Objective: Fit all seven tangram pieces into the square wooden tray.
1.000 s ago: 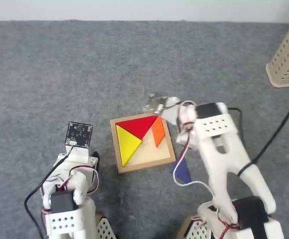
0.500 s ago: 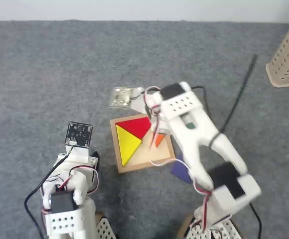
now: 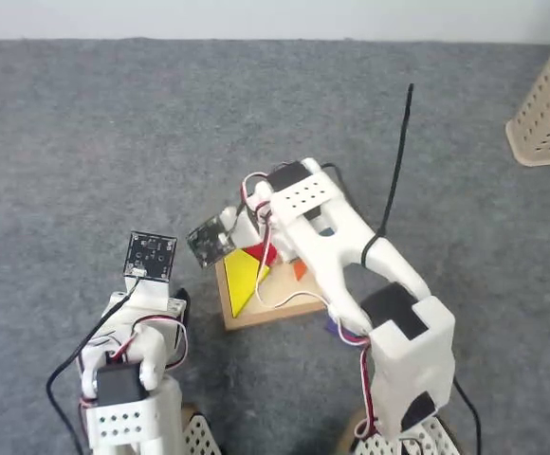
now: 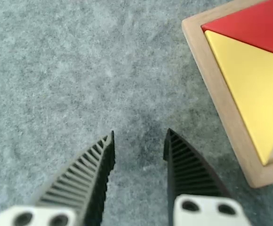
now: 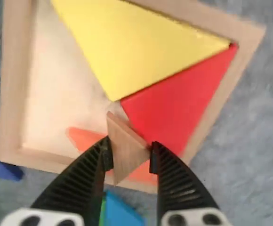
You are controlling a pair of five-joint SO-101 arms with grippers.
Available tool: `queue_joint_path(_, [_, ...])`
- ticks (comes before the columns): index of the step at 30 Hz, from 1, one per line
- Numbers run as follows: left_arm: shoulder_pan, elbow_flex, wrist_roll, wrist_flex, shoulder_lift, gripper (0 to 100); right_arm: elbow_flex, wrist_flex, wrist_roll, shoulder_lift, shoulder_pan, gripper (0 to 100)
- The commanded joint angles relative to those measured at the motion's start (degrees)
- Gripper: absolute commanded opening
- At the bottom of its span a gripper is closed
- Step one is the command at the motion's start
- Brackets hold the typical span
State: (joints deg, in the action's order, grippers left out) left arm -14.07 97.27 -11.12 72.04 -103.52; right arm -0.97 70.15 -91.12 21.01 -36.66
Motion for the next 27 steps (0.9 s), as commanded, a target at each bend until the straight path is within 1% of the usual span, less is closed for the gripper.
queue_joint_path(1, [0.1,-0.7,-0.1,0.4,-1.1,17,-4.2,0.9,-6.6,-1.1,-2.0,0.9])
queue_joint_path(5, [0.1,-0.7,-0.1,0.4,-1.1,17,-4.0,2.3,-9.4,-1.1,-3.6,0.9])
queue_joint_path(10, [0.1,-0.7,-0.1,0.4,-1.1,17,-4.2,8.1,-16.0,-1.1,-3.5,0.9])
queue_joint_path(13, [0.1,-0.7,-0.1,0.4,-1.1,17,-4.3,8.7,-17.3,-1.1,-3.2,0.9])
queue_joint_path(18, [0.1,-0.7,-0.1,0.4,-1.1,17,-4.3,9.2,-17.2,-1.1,-3.2,1.3])
queue_joint_path(20, [0.1,-0.7,-0.1,0.4,-1.1,17,-4.3,9.2,-17.1,-1.1,-3.1,4.6])
queue_joint_path(23, [0.1,-0.7,-0.1,0.4,-1.1,17,-4.4,8.5,-11.6,-1.5,-2.4,13.0])
queue_joint_path(27, [0.1,-0.7,-0.1,0.4,-1.1,17,-6.7,9.1,-10.5,-1.1,-1.7,14.0])
